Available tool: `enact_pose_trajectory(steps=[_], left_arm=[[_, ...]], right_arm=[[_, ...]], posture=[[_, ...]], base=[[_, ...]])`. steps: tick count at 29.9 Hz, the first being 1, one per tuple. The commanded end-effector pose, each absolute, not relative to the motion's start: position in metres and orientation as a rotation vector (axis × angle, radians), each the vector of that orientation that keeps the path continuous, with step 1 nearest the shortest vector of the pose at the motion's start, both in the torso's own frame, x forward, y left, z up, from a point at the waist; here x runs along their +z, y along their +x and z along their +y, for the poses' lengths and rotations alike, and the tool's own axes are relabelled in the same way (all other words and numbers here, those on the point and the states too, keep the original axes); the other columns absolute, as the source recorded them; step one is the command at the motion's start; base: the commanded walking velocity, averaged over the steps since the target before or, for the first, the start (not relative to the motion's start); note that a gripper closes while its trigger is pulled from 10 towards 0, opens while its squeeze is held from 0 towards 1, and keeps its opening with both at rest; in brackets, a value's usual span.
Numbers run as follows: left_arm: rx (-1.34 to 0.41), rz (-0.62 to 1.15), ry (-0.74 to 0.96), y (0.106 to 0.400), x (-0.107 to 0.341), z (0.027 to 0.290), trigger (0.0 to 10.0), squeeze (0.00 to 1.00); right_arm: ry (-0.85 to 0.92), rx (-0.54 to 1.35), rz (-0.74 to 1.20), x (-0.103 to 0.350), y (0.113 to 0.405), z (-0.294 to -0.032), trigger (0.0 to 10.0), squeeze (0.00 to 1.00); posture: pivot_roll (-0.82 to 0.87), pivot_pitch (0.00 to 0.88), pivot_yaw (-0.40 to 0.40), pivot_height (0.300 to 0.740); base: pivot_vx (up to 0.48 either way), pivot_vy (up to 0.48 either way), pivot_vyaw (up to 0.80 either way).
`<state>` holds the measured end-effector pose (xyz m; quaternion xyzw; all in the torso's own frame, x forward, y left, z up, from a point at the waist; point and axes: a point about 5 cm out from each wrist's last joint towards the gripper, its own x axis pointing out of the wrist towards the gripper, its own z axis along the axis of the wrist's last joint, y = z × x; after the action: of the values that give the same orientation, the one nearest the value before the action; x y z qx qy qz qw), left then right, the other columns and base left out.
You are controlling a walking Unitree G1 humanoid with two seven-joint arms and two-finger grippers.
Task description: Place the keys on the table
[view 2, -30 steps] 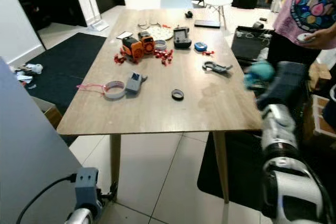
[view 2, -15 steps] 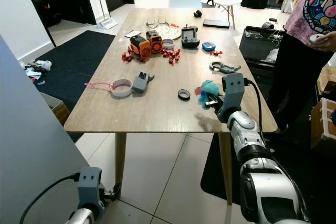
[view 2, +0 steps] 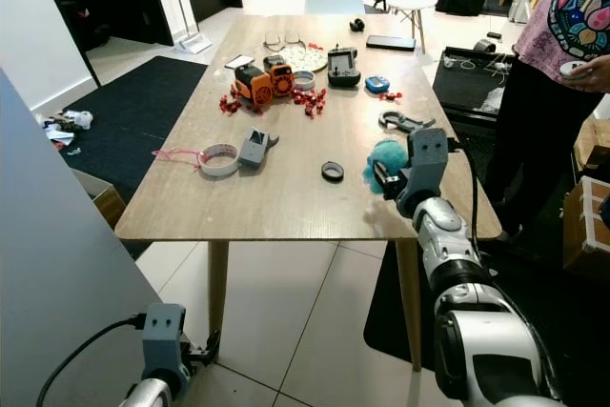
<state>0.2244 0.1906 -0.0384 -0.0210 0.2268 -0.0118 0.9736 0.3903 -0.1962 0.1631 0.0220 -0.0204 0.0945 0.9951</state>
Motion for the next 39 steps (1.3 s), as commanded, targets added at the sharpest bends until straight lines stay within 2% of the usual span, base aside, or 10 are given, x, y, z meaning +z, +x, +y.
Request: enact_pose_trajectory(steps=[1, 3, 4, 5, 6, 18, 22, 28, 31, 39], left_arm=[[-0.029, 0.472, -0.029, 0.222, -0.04, 0.191, 10.0, 0.0], [-0.025, 0.475, -0.028, 0.222, -0.041, 0.192, 10.0, 0.0], [-0.022, 0.477, -0.028, 0.222, -0.041, 0.192, 10.0, 0.0], [-0.02, 0.478, -0.028, 0.222, -0.041, 0.193, 10.0, 0.0], [-0.018, 0.479, -0.027, 0.222, -0.041, 0.193, 10.0, 0.0], [0.003, 0.496, -0.009, 0.219, -0.043, 0.198, 10.0, 0.0], [0.034, 0.516, 0.006, 0.21, -0.047, 0.206, 10.0, 0.0], [0.091, 0.548, 0.01, 0.201, -0.052, 0.215, 10.0, 0.0], [0.095, 0.553, 0.012, 0.199, -0.053, 0.216, 10.0, 0.0], [0.092, 0.592, 0.024, 0.2, -0.055, 0.214, 10.0, 0.0]], right_arm=[[0.059, 0.176, -0.049, 0.164, 0.39, -0.199, 10.0, 1.0], [0.049, 0.165, -0.048, 0.164, 0.391, -0.199, 10.0, 1.0], [0.043, 0.155, -0.053, 0.165, 0.391, -0.199, 10.0, 0.46], [0.036, 0.145, -0.058, 0.166, 0.391, -0.2, 10.0, 0.46], [0.03, 0.133, -0.064, 0.167, 0.392, -0.2, 10.0, 0.0], [0.114, -0.204, -0.199, 0.182, 0.381, -0.257, 10.0, 0.0], [0.286, -0.642, -0.212, 0.159, 0.334, -0.343, 10.0, 0.0], [0.304, -0.981, 0.006, 0.083, 0.249, -0.394, 10.0, 0.0], [0.286, -0.986, 0.096, 0.063, 0.234, -0.393, 10.0, 0.0], [0.247, -0.392, 0.727, -0.053, 0.205, -0.264, 10.0, 0.0]], posture=[[0.02, 0.049, 0.024, 0.74], [0.03, 0.05, 0.026, 0.74], [0.03, 0.05, 0.026, 0.74], [0.03, 0.05, 0.026, 0.74], [0.03, 0.049, 0.026, 0.74], [0.04, 0.051, 0.02, 0.74], [0.04, 0.051, 0.018, 0.74], [0.03, 0.048, 0.015, 0.74], [0.03, 0.047, 0.015, 0.74], [0.03, 0.043, 0.025, 0.74]], base=[[0.0, 0.0, 0.0], [0.0, 0.0, 0.0], [0.0, 0.0, 0.0], [0.0, 0.0, 0.0], [0.0, 0.0, 0.0], [0.0, 0.0, 0.0], [0.0, 0.0, 0.0], [0.0, 0.0, 0.0], [0.0, 0.0, 0.0], [0.0, 0.0, 0.0]])
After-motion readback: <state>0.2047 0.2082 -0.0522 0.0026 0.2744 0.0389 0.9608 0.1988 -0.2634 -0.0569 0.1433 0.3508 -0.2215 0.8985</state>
